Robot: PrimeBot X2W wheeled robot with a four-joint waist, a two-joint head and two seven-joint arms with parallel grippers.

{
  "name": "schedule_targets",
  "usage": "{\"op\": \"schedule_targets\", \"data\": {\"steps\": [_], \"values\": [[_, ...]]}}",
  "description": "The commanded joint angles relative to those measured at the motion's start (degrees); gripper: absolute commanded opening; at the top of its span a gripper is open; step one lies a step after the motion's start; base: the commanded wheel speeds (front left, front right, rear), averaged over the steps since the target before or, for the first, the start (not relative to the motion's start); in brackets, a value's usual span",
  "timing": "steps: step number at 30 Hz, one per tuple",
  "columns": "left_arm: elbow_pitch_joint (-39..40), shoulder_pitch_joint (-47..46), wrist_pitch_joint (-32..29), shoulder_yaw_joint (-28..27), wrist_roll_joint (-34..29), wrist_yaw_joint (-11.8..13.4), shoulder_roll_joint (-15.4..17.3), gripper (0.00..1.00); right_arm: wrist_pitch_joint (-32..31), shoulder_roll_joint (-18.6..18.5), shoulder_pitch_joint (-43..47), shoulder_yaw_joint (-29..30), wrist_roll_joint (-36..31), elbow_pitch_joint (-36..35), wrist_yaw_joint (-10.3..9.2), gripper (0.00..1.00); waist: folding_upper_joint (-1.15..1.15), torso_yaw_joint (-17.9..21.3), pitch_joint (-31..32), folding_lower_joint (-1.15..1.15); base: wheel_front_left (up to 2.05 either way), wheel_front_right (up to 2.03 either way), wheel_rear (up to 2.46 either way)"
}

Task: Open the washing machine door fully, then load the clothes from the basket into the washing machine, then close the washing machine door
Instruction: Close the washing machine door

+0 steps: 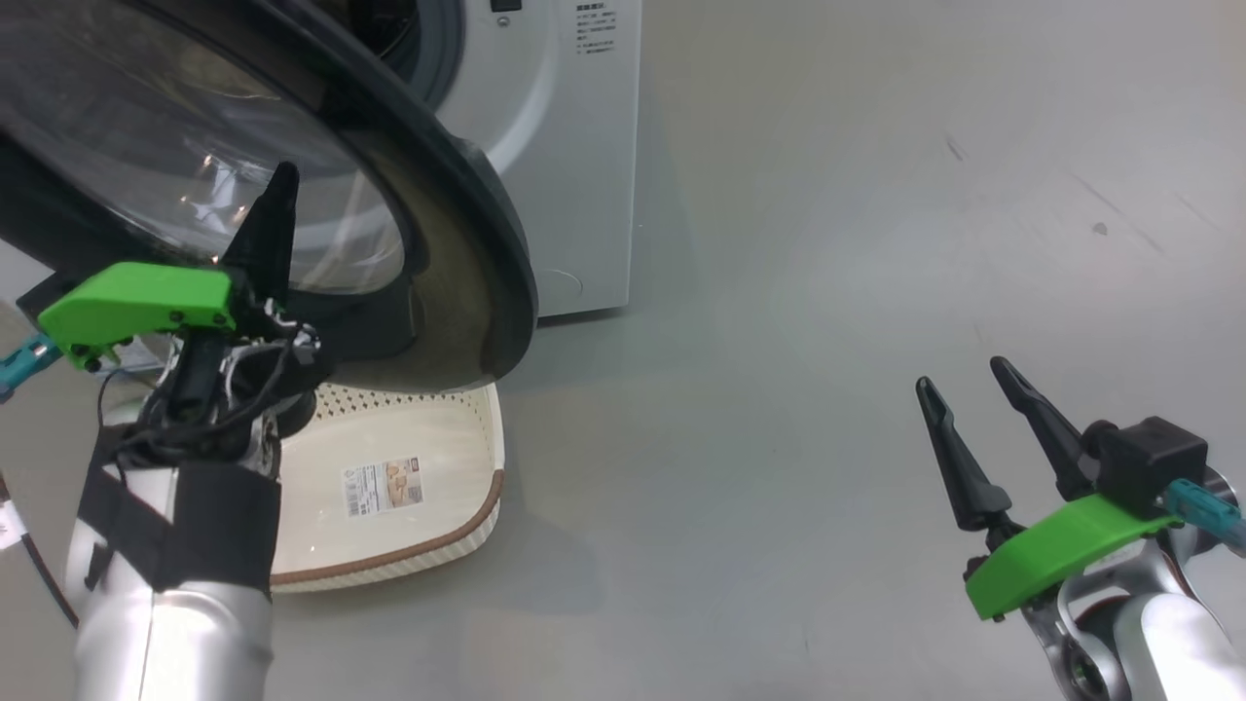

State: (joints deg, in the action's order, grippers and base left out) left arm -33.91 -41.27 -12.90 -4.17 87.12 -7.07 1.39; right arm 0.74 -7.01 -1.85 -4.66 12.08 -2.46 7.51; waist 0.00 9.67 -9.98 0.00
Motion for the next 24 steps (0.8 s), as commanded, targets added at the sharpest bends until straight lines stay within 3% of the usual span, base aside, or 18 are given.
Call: {"op": "schedule_targets", "data": {"steps": [1, 7, 8, 9, 10, 11, 13, 18, 24], "values": [[3.0, 0.3, 0.9, -0.3, -1.4, -0.4, 1.6, 0.00, 0.6, -0.4, -1.8, -0.3, -0.4, -1.7, -0.02, 1.00, 0.00, -1.0, 0.3, 0.00, 0.00, 0.00, 0.00], [6.9, 6.8, 9.8, 6.8, -16.0, -0.4, 4.9, 0.00, 0.5, -0.4, -1.1, 1.0, -0.8, -1.4, -0.02, 1.00, 0.00, -3.1, 2.1, 0.00, 0.00, 0.00, 0.00], [7.3, 8.0, 11.7, 7.8, -18.5, -0.4, 5.2, 0.12, 0.5, -0.4, -0.9, 1.1, -0.9, -1.4, -0.02, 1.00, 0.00, -3.5, 2.6, 0.00, 0.00, 0.00, 0.00], [7.8, 9.1, 13.2, 8.4, -20.0, -0.4, 5.3, 0.39, 0.3, -0.5, -0.7, 1.2, -0.9, -1.3, -0.02, 1.00, 0.00, -3.7, 3.0, 0.00, 0.00, 0.00, 0.00], [8.4, 10.2, 14.7, 8.9, -21.8, -0.3, 5.6, 0.81, 0.2, -0.5, -0.5, 1.2, -1.0, -1.3, -0.02, 1.00, 0.00, -3.8, 3.5, 0.00, 0.00, 0.00, 0.00], [9.1, 11.4, 16.3, 10.1, -24.8, 0.2, 6.6, 1.00, 0.2, -0.6, -0.3, 1.2, -1.0, -1.4, -0.02, 1.00, 0.00, -4.1, 4.0, 0.00, 0.00, 0.00, 0.00], [10.9, 14.0, 19.3, 11.7, -29.4, 1.6, 7.8, 1.00, 0.0, -0.9, 0.1, 1.1, -1.1, -1.4, -0.02, 1.00, 0.00, -4.3, 4.9, 0.00, 0.00, 0.00, 0.00], [16.7, 20.2, 24.0, 15.2, -41.6, 8.5, 12.3, 1.00, -0.7, -1.6, 1.6, 1.0, -1.3, -1.7, -0.02, 1.00, 0.00, -5.1, 6.9, 0.00, 0.00, 0.00, 0.00], [24.5, 28.3, 24.9, 16.3, -49.8, 16.5, 16.7, 1.00, -1.3, -2.0, 3.1, 0.9, -1.4, -2.2, -0.02, 1.00, 0.00, -5.8, 8.2, 0.00, 0.00, 0.00, 0.00]]}}
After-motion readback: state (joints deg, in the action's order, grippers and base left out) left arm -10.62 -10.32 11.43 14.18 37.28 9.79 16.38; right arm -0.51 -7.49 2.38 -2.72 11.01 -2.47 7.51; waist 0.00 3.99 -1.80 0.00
